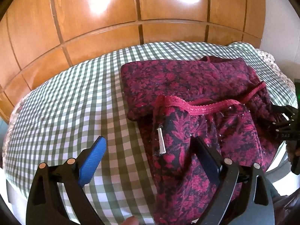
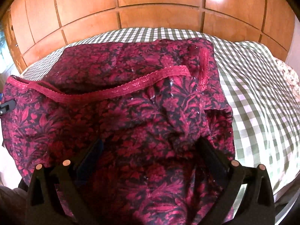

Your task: Fold small clothes

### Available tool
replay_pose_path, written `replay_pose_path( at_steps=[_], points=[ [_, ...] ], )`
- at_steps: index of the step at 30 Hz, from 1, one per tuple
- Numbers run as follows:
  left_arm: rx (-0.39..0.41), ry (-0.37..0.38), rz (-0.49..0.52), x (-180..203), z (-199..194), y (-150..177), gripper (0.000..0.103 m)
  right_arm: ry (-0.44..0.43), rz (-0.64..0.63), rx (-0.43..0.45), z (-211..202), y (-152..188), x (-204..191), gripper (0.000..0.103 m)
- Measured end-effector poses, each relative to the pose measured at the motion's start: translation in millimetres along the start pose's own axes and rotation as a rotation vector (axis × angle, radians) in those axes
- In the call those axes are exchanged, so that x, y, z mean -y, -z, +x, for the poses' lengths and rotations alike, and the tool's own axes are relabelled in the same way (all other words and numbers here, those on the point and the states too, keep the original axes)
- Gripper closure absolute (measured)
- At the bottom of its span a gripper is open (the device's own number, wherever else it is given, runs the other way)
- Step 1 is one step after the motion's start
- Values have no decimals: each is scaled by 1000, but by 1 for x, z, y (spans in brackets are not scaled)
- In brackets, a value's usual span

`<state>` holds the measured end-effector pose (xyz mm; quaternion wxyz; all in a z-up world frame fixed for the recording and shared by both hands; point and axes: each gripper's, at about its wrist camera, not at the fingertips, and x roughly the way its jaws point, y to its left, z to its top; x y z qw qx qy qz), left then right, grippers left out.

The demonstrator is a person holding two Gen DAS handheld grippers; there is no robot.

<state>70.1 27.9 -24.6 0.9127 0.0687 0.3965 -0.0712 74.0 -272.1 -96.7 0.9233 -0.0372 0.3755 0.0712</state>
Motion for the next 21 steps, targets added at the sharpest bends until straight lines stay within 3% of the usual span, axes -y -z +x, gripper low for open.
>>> replay_pose_path(
  at_steps=[6, 11, 13, 15, 18, 21],
  points=[
    [-9, 5, -6, -2, -6, 3, 10, 0, -13, 52, -25, -11, 3, 2],
    [12, 122, -59, -17, -26, 6, 17, 57, -8, 126, -48, -14, 17, 3],
    [34, 170, -99, -26, -36, 7, 18, 72, 10, 148, -54, -15, 24, 13],
    [55, 220, -130, -32, -42, 6, 21, 76, 31, 153, -56, -17, 30, 36],
    [63, 279, -142, -30, -43, 2, 21, 68, 43, 158, -55, -23, 33, 42],
    [60, 266, -99, -19, -40, -1, 21, 83, 7, 167, -52, -29, 27, 42]
  ],
)
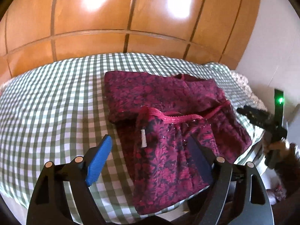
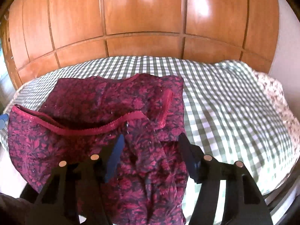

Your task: Fold small clothes

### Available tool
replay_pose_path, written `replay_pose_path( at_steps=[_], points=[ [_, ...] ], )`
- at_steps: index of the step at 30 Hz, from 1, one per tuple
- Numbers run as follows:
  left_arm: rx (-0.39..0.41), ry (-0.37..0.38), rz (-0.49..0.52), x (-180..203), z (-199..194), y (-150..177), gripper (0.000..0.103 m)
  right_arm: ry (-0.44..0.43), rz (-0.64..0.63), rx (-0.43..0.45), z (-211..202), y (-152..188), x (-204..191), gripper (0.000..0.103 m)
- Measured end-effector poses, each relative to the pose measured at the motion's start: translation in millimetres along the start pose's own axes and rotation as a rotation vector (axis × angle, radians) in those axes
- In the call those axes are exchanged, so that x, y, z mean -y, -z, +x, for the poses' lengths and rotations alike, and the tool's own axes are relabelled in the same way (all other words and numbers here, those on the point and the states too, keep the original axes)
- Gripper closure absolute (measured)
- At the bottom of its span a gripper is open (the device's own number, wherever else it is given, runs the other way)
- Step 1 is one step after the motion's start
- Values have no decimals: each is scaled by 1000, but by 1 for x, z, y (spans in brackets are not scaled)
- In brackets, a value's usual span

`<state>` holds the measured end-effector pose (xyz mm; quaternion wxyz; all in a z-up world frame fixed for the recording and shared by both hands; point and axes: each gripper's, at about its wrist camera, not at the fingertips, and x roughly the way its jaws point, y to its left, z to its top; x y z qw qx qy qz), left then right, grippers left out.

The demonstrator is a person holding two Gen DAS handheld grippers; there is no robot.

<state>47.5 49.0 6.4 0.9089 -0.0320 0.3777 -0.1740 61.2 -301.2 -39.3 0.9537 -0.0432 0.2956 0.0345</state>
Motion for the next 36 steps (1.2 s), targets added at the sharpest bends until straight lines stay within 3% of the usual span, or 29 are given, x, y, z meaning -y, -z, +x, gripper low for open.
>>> replay_pose_path(
  at_steps=[1, 3, 7, 9, 11, 14, 17, 21, 25, 26, 27, 28, 29, 30, 31, 33, 34, 35, 36],
  points=[
    [-4, 2, 8, 3, 3, 0, 21, 0, -7, -1, 3, -1, -1, 42],
    [-10, 6, 16, 6, 8, -1, 34, -5, -22, -12, 11, -4, -6, 42],
    [-25, 15, 44, 12, 20, -4, 49, 5, -82, -57, 31, -3, -20, 44],
    [-45, 4, 50, 11, 30, -4, 66, 11, -106, -103, 43, 0, -24, 73],
    [-56, -2, 56, 12, 35, -2, 80, 6, -108, -114, 44, 5, -25, 79],
    [-56, -8, 66, 10, 34, 3, 85, -3, -99, -109, 36, 8, -21, 83],
    [-59, -10, 48, 3, 32, 6, 85, -6, -85, -104, 30, 9, -16, 85],
    [-61, -38, -49, -22, 32, 5, 85, 13, -52, -88, 21, 8, -9, 87],
    [-72, 1, -16, -19, 32, 7, 85, 9, 11, -110, 26, 8, 3, 87],
    [-76, 19, -11, -17, 33, 7, 76, 7, 9, -117, 28, 8, 3, 86],
    [-76, 30, -9, -15, 34, 7, 51, 4, 0, -120, 29, 8, 0, 84],
    [-65, 18, -12, -12, 35, 8, 37, 5, -17, -117, 29, 8, -4, 81],
    [-51, 12, -8, -10, 35, 9, 30, 9, -31, -114, 30, 8, -7, 69],
    [-52, 18, 1, -8, 37, 8, 32, 15, -44, -111, 30, 8, -10, 60],
    [-65, 28, 14, -5, 40, 9, 36, 21, -63, -105, 31, 7, -14, 51],
    [-92, 36, 39, 0, 48, 11, 64, 27, -90, -108, 33, 6, -19, 52],
    [-102, 14, 49, 0, 51, 13, 70, 29, -97, -111, 35, 7, -20, 52],
    [-99, -2, 48, -1, 51, 13, 81, 29, -103, -116, 36, 7, -19, 55],
    [-92, -4, 34, -5, 49, 13, 85, 34, -108, -119, 36, 7, -18, 75]
  ],
)
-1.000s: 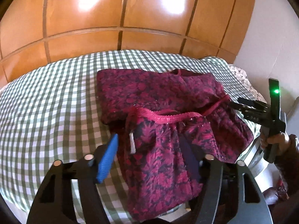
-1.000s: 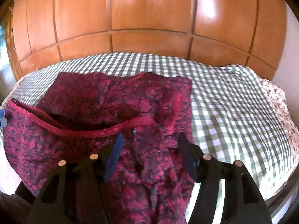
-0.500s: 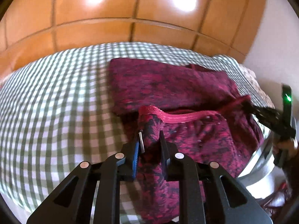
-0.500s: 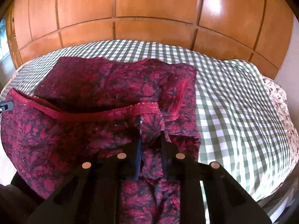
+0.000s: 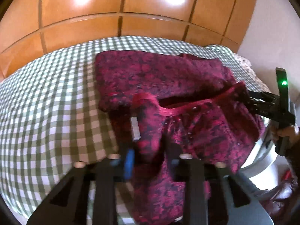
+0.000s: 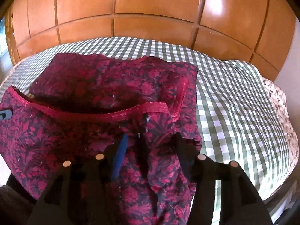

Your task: Fold small clothes

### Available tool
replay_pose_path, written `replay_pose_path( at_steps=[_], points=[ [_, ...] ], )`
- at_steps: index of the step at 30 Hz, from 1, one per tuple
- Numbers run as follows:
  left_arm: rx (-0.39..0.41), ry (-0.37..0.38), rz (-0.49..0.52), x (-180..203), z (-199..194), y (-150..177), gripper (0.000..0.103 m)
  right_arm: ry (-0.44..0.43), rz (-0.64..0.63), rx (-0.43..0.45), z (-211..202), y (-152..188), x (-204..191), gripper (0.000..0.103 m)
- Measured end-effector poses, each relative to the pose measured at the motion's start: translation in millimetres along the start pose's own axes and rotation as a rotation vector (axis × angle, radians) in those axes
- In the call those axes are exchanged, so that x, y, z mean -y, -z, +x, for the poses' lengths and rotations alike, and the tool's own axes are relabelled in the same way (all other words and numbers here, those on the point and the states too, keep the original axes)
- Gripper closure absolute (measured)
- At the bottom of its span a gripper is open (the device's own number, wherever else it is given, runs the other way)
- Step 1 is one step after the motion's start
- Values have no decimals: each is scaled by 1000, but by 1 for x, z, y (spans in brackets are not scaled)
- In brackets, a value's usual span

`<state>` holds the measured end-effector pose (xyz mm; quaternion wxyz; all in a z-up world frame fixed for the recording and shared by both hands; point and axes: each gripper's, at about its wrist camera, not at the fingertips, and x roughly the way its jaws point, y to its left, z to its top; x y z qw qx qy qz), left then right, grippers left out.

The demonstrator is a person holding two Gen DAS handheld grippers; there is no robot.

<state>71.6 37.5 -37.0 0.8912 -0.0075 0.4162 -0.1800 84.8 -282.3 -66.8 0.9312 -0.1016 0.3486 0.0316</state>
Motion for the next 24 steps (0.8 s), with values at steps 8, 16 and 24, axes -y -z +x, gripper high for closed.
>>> replay_pose_path(
  at_steps=[8, 16, 24],
  points=[
    [94, 57, -32, -5, -45, 0, 88, -89, 104, 70, -50, -4, 22, 87],
    [194, 76, -44, -9, -72, -26, 88, -162, 202, 181, -79, -37, 43, 87],
    [224, -27, -45, -20, -42, -77, 89, -137, 247, 229, -48, -88, 49, 87]
  ],
)
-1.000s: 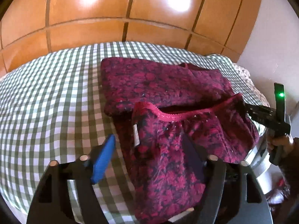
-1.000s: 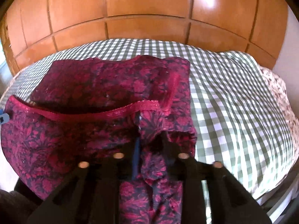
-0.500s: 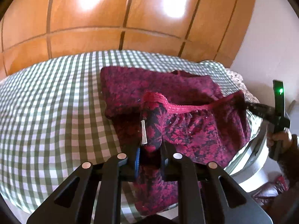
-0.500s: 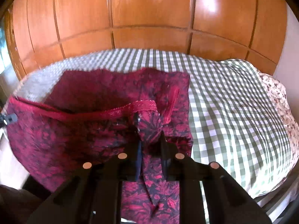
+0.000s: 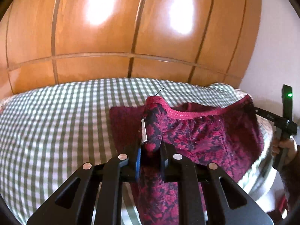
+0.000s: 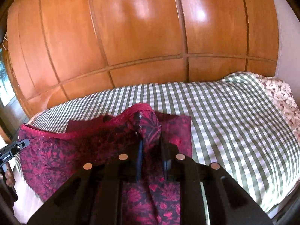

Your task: Fold small clothes

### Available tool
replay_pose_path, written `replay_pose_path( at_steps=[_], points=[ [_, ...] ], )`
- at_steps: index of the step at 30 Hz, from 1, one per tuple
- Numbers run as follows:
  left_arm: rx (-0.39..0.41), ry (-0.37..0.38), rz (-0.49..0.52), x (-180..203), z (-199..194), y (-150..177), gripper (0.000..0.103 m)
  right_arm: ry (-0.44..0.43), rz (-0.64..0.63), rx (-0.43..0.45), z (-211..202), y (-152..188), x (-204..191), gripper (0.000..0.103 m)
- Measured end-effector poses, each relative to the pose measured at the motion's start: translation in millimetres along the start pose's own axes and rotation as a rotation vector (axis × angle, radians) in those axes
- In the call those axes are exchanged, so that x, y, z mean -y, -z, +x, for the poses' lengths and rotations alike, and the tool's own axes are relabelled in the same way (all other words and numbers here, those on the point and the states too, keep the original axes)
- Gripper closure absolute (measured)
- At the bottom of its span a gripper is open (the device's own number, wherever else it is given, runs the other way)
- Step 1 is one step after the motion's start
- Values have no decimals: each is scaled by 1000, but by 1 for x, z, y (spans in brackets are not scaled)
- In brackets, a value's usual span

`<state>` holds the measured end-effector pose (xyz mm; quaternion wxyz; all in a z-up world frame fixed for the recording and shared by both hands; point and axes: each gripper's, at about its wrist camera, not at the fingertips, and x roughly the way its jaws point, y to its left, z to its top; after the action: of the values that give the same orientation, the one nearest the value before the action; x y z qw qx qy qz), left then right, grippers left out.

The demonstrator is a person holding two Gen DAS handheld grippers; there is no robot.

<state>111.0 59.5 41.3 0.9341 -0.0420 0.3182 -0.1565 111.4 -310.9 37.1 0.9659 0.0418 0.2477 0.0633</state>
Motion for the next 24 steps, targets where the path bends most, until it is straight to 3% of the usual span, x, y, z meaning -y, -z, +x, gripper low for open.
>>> replay_pose_path(
  at_steps=[12, 17, 20, 23, 24],
  points=[
    [9, -113, 29, -10, 81, -64, 89, 81, 70, 16, 76, -48, 19, 87],
    [-60, -158, -6, -23, 133, -69, 89, 125, 94, -53, 123, -48, 29, 87],
    [-145, -166, -67, -38, 172, -66, 87, 158, 108, -122, 155, -39, 36, 87],
    [-199, -166, -90, -43, 185, -55, 85, 161, 116, -178, 174, -32, 41, 84],
    [-198, -154, -97, -43, 183, -53, 77, 157, 119, -176, 174, -31, 42, 81]
  ],
)
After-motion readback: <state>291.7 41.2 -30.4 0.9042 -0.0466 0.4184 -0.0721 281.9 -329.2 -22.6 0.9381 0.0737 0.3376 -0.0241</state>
